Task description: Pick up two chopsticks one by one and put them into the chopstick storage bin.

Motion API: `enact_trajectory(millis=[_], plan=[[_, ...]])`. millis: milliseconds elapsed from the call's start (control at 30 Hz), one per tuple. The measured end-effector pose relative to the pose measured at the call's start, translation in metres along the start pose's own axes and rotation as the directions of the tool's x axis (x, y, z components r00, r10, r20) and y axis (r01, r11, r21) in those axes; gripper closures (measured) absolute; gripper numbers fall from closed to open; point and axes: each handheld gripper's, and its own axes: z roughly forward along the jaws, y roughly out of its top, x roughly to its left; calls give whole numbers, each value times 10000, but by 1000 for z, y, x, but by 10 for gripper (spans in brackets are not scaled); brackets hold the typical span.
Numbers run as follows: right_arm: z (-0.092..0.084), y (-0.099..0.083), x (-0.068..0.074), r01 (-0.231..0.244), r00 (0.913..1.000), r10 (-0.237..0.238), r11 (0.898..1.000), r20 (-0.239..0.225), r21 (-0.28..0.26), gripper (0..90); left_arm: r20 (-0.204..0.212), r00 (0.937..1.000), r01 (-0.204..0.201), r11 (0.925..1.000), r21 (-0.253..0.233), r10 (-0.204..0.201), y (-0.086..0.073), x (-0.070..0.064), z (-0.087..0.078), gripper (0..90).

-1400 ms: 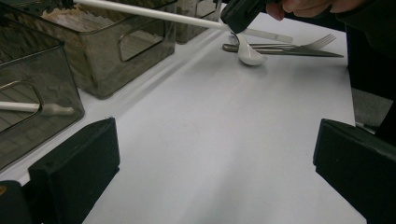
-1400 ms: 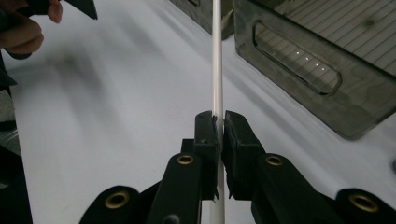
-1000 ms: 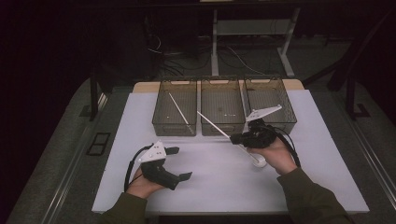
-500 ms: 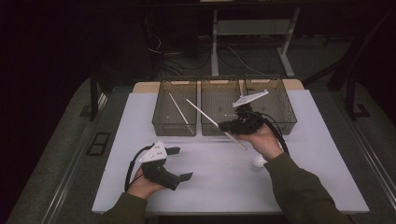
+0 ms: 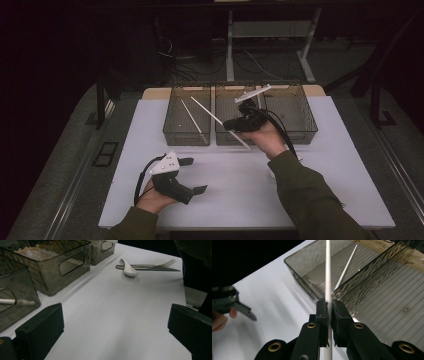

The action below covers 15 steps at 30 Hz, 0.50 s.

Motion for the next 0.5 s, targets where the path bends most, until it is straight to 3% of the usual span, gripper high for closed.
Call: enact_trajectory(millis=[500], plan=[[35, 35, 1, -182, 9994, 173, 9993, 291, 312, 840, 43, 10000, -42, 10000, -46, 42, 1, 0, 0, 0]])
